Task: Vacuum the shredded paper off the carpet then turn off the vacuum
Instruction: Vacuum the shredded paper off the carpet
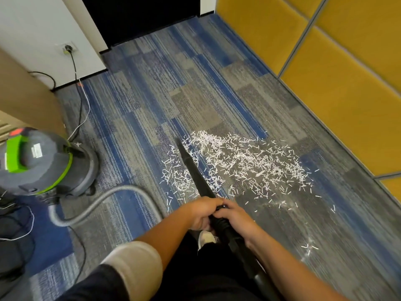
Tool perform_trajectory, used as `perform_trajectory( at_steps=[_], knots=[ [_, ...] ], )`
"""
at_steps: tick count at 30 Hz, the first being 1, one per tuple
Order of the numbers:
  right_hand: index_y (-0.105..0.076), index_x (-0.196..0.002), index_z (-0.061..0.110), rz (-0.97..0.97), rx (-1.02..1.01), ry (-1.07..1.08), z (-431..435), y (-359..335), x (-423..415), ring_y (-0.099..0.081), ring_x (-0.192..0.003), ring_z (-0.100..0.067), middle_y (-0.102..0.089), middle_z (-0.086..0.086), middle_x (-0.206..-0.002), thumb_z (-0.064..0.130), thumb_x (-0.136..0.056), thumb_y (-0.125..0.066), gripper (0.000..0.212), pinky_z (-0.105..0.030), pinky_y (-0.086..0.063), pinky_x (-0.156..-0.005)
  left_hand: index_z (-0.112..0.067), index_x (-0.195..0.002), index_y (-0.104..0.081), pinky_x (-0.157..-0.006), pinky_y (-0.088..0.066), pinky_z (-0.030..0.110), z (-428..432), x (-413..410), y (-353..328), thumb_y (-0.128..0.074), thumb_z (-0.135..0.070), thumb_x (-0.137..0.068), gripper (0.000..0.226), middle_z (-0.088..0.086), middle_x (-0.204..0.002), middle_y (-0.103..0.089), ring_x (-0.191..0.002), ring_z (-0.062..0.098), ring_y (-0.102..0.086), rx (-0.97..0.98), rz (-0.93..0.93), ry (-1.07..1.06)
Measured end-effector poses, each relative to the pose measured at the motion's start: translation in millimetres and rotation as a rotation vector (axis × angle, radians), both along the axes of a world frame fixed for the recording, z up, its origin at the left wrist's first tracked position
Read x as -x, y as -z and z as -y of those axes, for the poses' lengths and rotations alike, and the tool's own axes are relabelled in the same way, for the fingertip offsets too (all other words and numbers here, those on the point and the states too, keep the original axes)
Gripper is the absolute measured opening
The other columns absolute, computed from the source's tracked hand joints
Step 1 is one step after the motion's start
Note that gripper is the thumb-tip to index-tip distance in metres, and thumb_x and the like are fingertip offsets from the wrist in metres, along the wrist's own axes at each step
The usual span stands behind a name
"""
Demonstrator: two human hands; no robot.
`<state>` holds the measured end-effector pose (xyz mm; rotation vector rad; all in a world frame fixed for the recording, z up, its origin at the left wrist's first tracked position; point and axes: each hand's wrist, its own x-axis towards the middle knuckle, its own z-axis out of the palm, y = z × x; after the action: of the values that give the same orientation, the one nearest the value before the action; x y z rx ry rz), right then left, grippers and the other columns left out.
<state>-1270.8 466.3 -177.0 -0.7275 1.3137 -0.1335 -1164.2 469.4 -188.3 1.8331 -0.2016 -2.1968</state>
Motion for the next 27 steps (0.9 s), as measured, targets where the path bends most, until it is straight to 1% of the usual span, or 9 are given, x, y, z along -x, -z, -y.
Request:
perform_trajectory(
  at_steps=[2,6,9,12,14,17,21,23,27],
  knots=[
    [-0.061,-0.092,0.016,0.001,-0.011,-0.014,-0.8,3.4,10.9,-0.058,-0.057,-0.019,-0.061,-0.009,-0.073,-0.006,-0.081,-0.054,0.026,-0.025,-0.049,-0.05,-0.013,-0.088,-0.056,-0.058,-0.049,0.035,-2.5,10.6,-3.6,-0.037,-0.021,-0.102,0.025,0.012,-0.077,-0.061,-0.066,0.023,-0.061,-0.004,0.028,0.004],
    [-0.062,-0.093,0.015,0.01,-0.028,-0.004,0.5,6.9,24.5,-0.059,-0.046,-0.015,-0.062,-0.011,-0.069,-0.007,-0.079,-0.055,0.026,-0.023,-0.049,-0.046,-0.018,-0.082,-0.059,-0.064,-0.049,0.041,-3.0,25.7,-9.9,-0.038,-0.022,-0.102,0.029,0.013,-0.078,-0.061,-0.069,0.026,-0.06,0.013,0.05,0.023],
    [-0.061,-0.097,0.011,0.028,-0.021,-0.037,-1.3,4.1,28.2,-0.059,-0.048,-0.017,-0.063,-0.012,-0.07,-0.005,-0.079,-0.056,0.025,-0.025,-0.05,-0.048,-0.014,-0.088,-0.053,-0.056,-0.053,0.035,-4.3,29.0,-19.0,-0.038,-0.027,-0.102,0.025,0.013,-0.077,-0.06,-0.062,0.023,-0.062,-0.009,0.086,0.04],
    [-0.059,-0.095,0.009,0.063,-0.06,-0.026,-1.4,-1.5,30.4,-0.057,-0.04,-0.016,-0.061,-0.011,-0.063,-0.009,-0.082,-0.053,0.023,-0.021,-0.047,-0.038,-0.01,-0.082,-0.047,-0.044,-0.05,0.029,-5.8,30.2,-20.5,-0.038,-0.027,-0.103,0.028,0.011,-0.064,-0.056,-0.045,0.017,-0.059,-0.023,0.126,0.054],
    [-0.057,-0.098,0.009,0.067,-0.067,-0.03,-1.3,-0.2,31.6,-0.057,-0.039,-0.015,-0.06,-0.011,-0.064,-0.009,-0.083,-0.053,0.024,-0.02,-0.046,-0.036,-0.011,-0.08,-0.049,-0.049,-0.051,0.03,-6.0,31.3,-18.0,-0.039,-0.026,-0.102,0.029,0.011,-0.064,-0.057,-0.051,0.019,-0.059,-0.015,0.127,0.045],
    [-0.058,-0.1,0.011,0.073,-0.097,-0.01,-3.2,1.1,30.8,-0.058,-0.044,-0.02,-0.061,-0.015,-0.07,-0.007,-0.083,-0.053,0.025,-0.024,-0.047,-0.036,-0.014,-0.084,-0.054,-0.061,-0.053,0.036,-6.8,28.9,-12.9,-0.038,-0.026,-0.102,0.027,0.012,-0.076,-0.061,-0.066,0.023,-0.063,-0.04,0.075,0.036],
    [-0.057,-0.107,0.014,0.091,-0.14,0.013,-7.8,1.5,18.6,-0.06,-0.047,-0.02,-0.062,-0.017,-0.076,-0.005,-0.083,-0.052,0.031,-0.022,-0.046,-0.038,-0.016,-0.09,-0.055,-0.067,-0.054,0.039,-12.1,18.7,-9.8,-0.036,-0.028,-0.102,0.025,0.013,-0.083,-0.063,-0.072,0.024,-0.064,-0.053,0.061,0.012],
    [-0.053,-0.115,0.016,0.104,-0.168,0.006,-12.1,2.0,11.7,-0.061,-0.05,-0.02,-0.061,-0.016,-0.077,-0.004,-0.083,-0.052,0.038,-0.023,-0.047,-0.039,-0.017,-0.088,-0.054,-0.064,-0.055,0.039,-17.3,12.0,-8.5,-0.037,-0.027,-0.102,0.024,0.012,-0.081,-0.062,-0.07,0.024,-0.064,-0.049,0.068,0.02],
    [-0.046,-0.118,0.016,0.184,-0.261,0.029,-23.4,3.2,-1.8,-0.057,-0.045,-0.025,-0.058,-0.017,-0.072,-0.001,-0.085,-0.048,0.037,-0.027,-0.048,-0.04,-0.018,-0.084,-0.057,-0.054,-0.051,0.036,-28.6,-5.4,-4.8,-0.039,-0.021,-0.098,0.023,0.011,-0.074,-0.062,-0.065,0.025,-0.063,-0.026,0.054,0.085]
  ],
)
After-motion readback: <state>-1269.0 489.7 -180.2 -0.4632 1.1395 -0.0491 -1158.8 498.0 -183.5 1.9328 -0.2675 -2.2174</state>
